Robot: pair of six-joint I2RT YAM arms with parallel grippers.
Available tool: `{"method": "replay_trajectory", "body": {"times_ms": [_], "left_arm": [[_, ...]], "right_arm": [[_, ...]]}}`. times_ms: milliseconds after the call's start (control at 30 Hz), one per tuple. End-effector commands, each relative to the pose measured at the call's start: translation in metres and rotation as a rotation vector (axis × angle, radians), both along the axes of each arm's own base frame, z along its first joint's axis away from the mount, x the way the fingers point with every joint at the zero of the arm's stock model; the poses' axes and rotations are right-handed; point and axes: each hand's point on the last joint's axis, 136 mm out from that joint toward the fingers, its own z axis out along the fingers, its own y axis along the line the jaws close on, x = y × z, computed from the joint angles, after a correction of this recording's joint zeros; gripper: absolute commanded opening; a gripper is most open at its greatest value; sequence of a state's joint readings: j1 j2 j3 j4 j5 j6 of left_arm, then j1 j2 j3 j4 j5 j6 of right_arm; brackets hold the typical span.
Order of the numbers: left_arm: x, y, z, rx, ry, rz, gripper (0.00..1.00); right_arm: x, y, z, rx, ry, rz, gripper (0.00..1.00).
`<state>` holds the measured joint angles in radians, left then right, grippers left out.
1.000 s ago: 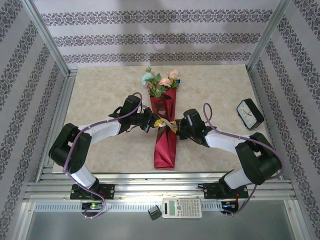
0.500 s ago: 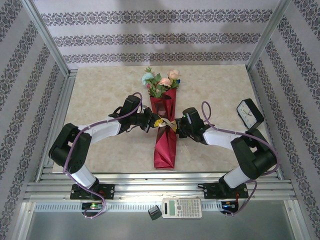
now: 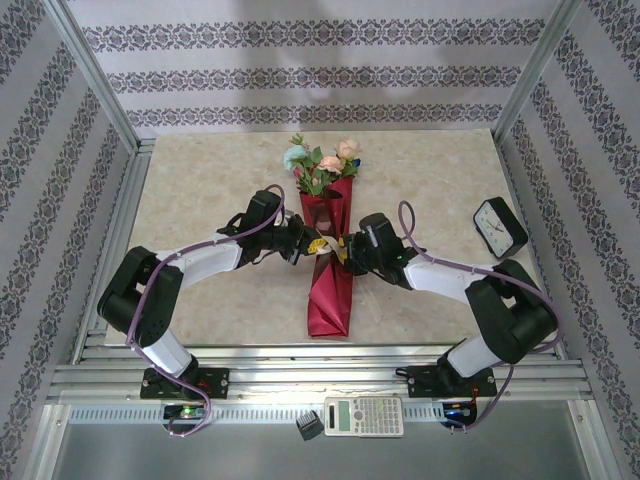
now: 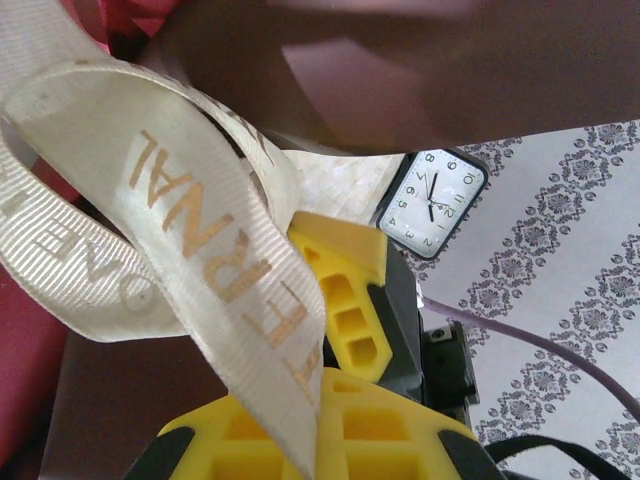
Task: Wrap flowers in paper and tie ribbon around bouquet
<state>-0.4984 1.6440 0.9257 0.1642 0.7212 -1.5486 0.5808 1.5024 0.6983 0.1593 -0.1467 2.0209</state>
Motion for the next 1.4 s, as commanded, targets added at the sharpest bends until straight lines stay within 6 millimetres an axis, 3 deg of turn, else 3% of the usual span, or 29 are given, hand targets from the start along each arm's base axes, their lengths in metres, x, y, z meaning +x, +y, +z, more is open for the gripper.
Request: {"method": "replay_trajectory", "body": {"times_ms": [0, 267, 467, 633, 900, 1000, 1133, 1367], "left_arm": [[0.003, -0.008, 0.009, -0.004, -0.029, -0.021, 0.0], [0.0, -0.007, 0.006, 0.002, -0.021, -0.022, 0.0], [0.002, -0.008, 0.008, 0.0, -0.025, -0.021, 0.0], [0.002, -0.008, 0.009, -0.003, -0.027, -0.025, 0.0], [0.003, -0.009, 0.01, -0.006, -0.028, -0.022, 0.0], [0.003, -0.009, 0.01, -0.007, -0.031, -0.022, 0.0], [0.002, -0.008, 0.009, -0.006, -0.027, -0.019, 0.0], [0.002, -0.008, 0.01, -0.009, -0.029, -0.018, 0.0]], "right_arm": [[-0.008, -0.001, 0.019, -0.006, -0.009, 0.01, 0.34], [-0.019, -0.01, 0.011, -0.007, 0.02, -0.012, 0.37], [0.001, -0.045, 0.015, -0.084, -0.024, -0.024, 0.31], [-0.009, -0.05, -0.001, -0.163, 0.042, 0.146, 0.2], [-0.02, -0.04, -0.016, -0.261, 0.1, 0.397, 0.03], [-0.022, -0.042, -0.025, -0.251, 0.113, 0.391, 0.07], [-0.008, -0.04, -0.024, -0.233, 0.092, 0.369, 0.15], [0.01, -0.033, -0.022, -0.21, 0.078, 0.345, 0.19]]}}
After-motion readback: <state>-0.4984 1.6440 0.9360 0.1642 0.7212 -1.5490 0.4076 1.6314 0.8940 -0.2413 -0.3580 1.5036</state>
